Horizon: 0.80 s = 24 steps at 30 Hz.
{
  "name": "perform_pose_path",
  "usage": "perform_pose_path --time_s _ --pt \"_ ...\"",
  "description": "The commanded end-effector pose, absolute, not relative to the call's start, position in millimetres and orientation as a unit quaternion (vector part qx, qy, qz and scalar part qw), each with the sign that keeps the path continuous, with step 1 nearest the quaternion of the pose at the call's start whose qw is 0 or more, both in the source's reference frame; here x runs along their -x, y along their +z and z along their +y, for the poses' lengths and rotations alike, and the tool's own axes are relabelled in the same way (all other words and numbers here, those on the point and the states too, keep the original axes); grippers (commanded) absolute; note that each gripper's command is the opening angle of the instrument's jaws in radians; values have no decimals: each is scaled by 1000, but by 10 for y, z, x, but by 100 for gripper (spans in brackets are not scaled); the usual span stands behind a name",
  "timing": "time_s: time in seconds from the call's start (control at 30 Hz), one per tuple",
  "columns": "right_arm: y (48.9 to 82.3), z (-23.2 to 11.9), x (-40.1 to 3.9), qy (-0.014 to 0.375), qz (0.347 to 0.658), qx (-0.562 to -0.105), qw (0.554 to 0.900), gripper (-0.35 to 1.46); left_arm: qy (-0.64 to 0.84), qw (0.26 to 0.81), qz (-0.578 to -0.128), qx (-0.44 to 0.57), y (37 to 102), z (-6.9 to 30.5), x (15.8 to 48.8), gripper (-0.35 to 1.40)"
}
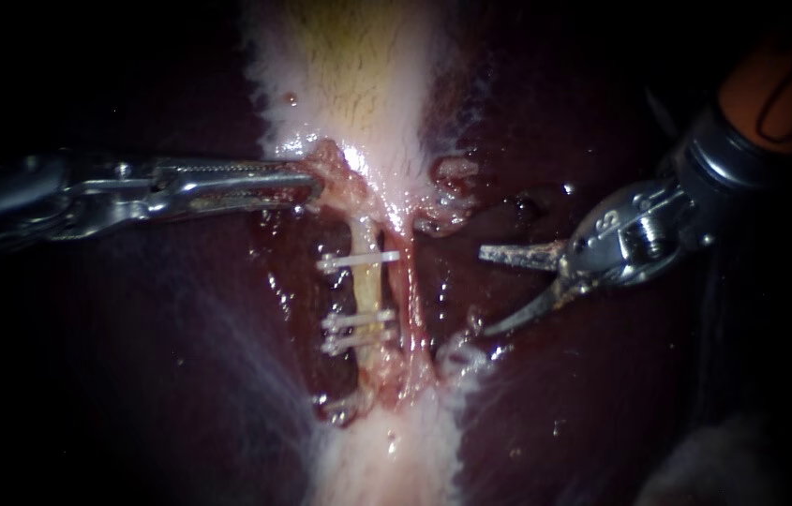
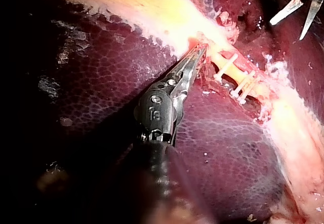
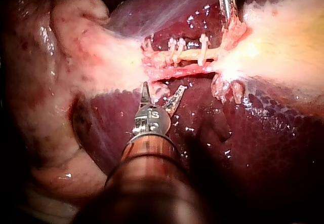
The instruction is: Go to the cutting position left tube
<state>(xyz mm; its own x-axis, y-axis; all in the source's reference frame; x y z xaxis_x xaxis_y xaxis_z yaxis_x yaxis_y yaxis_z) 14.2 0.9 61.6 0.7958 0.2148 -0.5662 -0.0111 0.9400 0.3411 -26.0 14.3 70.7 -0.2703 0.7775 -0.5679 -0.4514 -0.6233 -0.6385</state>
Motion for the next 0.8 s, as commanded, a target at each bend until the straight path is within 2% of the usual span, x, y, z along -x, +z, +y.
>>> perform_pose_path --time_s 0.03,0.27,0.53,0.8 --pt "616 9 -142 60 314 -162 934 143 777 395 -179 457 706 144 259 -35" --pt "616 9 -142 60 314 -162 934 143 767 394 -183 472 690 150 241 -35" --pt "616 9 -142 60 314 -162 934 143 747 399 -188 498 643 161 219 -35" --pt "616 9 -142 63 313 -163 933 143 735 402 -187 513 619 160 218 -35"
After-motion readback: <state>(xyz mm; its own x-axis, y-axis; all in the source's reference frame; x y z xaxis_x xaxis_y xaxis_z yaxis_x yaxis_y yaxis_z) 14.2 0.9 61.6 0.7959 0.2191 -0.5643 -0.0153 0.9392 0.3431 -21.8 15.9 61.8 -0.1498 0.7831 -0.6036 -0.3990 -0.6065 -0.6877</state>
